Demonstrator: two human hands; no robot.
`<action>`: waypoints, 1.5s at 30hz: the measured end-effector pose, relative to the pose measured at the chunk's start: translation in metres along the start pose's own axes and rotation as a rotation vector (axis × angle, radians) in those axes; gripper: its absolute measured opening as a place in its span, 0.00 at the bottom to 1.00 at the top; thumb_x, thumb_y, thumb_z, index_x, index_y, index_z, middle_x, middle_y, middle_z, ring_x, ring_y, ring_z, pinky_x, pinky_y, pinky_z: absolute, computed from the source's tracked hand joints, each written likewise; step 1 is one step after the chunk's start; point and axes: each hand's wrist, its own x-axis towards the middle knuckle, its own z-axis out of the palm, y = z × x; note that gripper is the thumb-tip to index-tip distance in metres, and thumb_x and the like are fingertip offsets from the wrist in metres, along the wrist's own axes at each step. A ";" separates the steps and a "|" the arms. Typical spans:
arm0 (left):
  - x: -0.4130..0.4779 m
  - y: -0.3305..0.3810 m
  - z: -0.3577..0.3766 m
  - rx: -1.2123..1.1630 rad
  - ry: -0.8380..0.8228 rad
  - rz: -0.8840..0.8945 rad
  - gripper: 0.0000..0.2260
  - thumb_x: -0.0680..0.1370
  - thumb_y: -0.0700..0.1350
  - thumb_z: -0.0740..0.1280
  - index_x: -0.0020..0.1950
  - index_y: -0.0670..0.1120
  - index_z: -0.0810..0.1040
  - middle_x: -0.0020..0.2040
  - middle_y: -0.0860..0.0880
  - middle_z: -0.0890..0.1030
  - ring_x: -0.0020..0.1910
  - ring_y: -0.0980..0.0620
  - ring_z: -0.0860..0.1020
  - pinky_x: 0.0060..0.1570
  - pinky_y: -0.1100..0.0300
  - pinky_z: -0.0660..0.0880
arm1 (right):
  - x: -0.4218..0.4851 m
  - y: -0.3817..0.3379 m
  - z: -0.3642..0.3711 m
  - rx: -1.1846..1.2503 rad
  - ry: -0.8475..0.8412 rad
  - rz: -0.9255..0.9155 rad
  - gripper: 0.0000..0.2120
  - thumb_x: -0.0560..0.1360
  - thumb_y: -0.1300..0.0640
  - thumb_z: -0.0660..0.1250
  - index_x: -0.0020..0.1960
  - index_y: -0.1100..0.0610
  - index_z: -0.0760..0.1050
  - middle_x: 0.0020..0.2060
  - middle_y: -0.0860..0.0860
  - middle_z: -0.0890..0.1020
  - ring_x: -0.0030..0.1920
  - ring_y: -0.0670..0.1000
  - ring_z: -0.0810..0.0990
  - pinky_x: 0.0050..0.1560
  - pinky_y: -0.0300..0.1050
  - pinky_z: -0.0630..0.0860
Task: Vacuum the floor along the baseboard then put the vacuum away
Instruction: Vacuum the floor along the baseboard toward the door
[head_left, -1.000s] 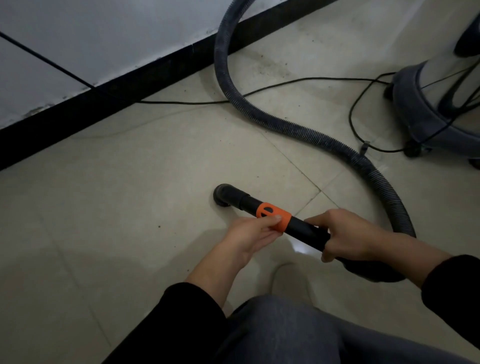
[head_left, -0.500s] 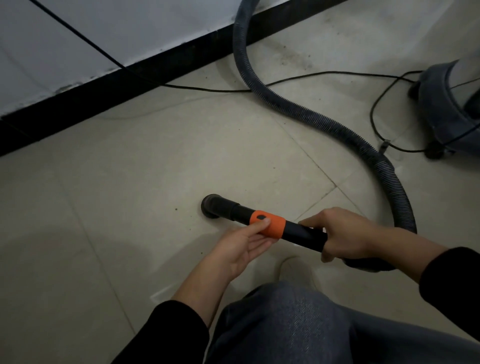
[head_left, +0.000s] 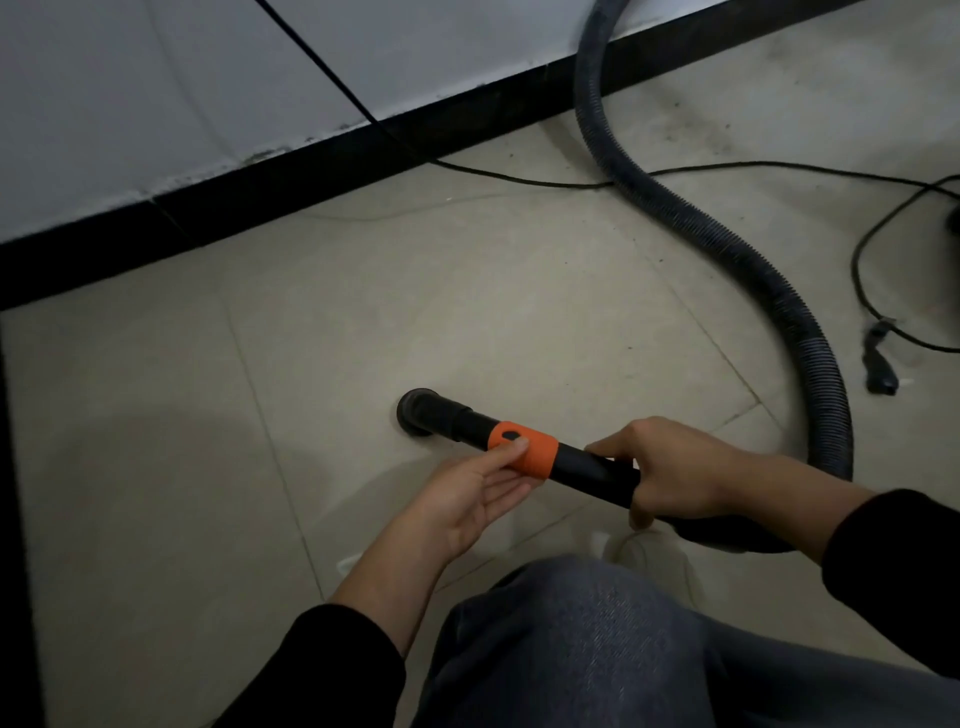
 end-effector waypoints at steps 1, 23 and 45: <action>-0.001 0.000 -0.002 -0.003 -0.001 -0.003 0.19 0.74 0.41 0.71 0.62 0.34 0.75 0.51 0.36 0.83 0.44 0.47 0.85 0.39 0.63 0.80 | 0.001 -0.001 0.000 -0.008 -0.005 -0.007 0.27 0.60 0.59 0.76 0.57 0.46 0.78 0.42 0.49 0.83 0.41 0.50 0.80 0.43 0.49 0.78; 0.004 -0.038 0.042 0.071 -0.133 -0.153 0.16 0.75 0.43 0.71 0.59 0.37 0.76 0.48 0.39 0.85 0.45 0.48 0.85 0.43 0.63 0.81 | -0.048 0.039 -0.001 -0.018 -0.020 0.121 0.31 0.63 0.64 0.73 0.64 0.44 0.76 0.43 0.50 0.83 0.40 0.49 0.80 0.42 0.45 0.78; -0.026 -0.002 -0.050 -0.091 0.082 -0.017 0.14 0.76 0.43 0.69 0.58 0.36 0.77 0.48 0.39 0.85 0.44 0.47 0.85 0.44 0.62 0.81 | 0.030 -0.047 0.011 -0.011 -0.073 -0.133 0.25 0.61 0.60 0.76 0.55 0.46 0.78 0.43 0.50 0.83 0.42 0.52 0.80 0.44 0.48 0.79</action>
